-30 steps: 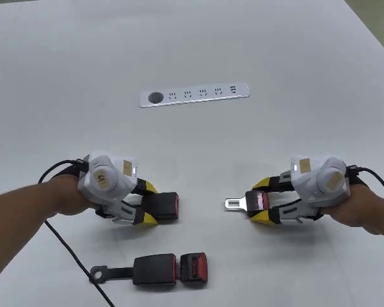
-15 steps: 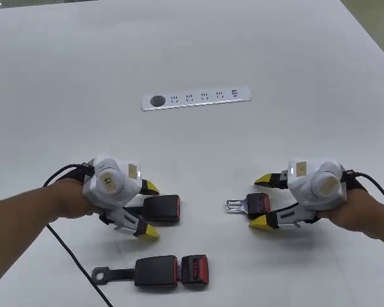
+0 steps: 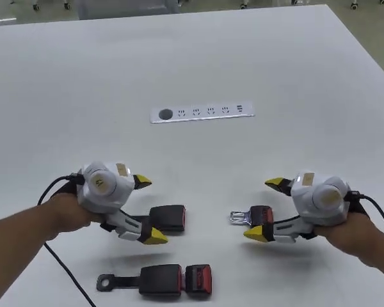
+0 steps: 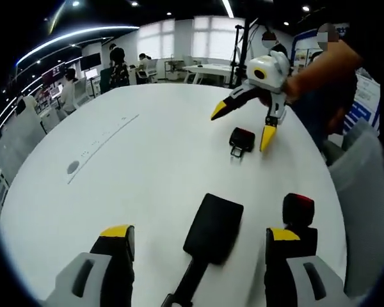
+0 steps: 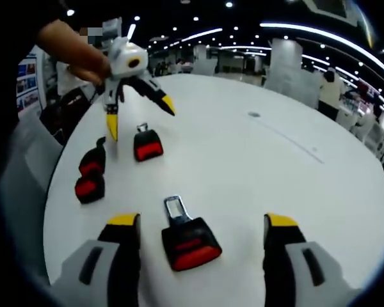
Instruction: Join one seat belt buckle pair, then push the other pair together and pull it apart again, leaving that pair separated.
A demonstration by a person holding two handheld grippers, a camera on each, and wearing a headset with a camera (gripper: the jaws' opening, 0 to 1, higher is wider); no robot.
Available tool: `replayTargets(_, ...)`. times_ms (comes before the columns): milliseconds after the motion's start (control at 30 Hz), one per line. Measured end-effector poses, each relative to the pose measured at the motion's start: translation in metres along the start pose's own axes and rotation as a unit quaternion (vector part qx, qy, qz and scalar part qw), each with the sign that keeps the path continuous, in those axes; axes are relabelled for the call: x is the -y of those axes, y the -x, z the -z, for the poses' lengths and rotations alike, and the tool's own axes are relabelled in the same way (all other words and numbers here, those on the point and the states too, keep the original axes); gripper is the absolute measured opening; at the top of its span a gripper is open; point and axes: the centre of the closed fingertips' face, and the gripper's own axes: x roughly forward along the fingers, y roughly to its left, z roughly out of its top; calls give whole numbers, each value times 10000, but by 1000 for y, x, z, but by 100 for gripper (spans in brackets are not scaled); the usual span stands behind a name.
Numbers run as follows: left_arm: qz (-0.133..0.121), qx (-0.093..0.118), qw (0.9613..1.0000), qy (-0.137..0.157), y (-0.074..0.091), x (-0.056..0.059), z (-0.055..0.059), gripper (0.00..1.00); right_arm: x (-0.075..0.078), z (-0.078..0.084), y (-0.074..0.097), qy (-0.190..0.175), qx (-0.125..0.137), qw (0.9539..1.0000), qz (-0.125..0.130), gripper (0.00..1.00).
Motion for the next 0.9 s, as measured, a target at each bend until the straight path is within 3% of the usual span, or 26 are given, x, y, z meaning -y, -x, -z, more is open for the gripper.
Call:
replayTargets(100, -338, 149, 9992, 163, 7, -6, -1, 88, 2, -3, 4, -203, 77, 9994, 285, 79)
replayTargets(133, -427, 229, 9983, 315, 10, -6, -2, 88, 3, -5, 5, -255, 134, 9989, 368, 80)
replayTargets(233, -608, 335, 9967, 415, 16, -6, -4, 89, 2, -11, 8, -470, 261, 9970, 556, 84)
replayTargets(367, -909, 485, 9914, 805, 28, -4, -3, 90, 0, -21, 16, -598, 448, 9939, 807, 85)
replayTargets(567, -1269, 765, 9829, 1092, 51, 1, -4, 93, -10, -32, 26, -830, 660, 9890, 1027, 88)
replayTargets(733, -1514, 973, 9751, 1299, 74, 11, -1, 93, -21, -41, 33, -901, 770, 9862, 1154, 89)
replayTargets(900, -1675, 1108, 9697, 1387, 97, 27, 2, 93, -35, -52, 43, -957, 931, 9834, 1231, 90)
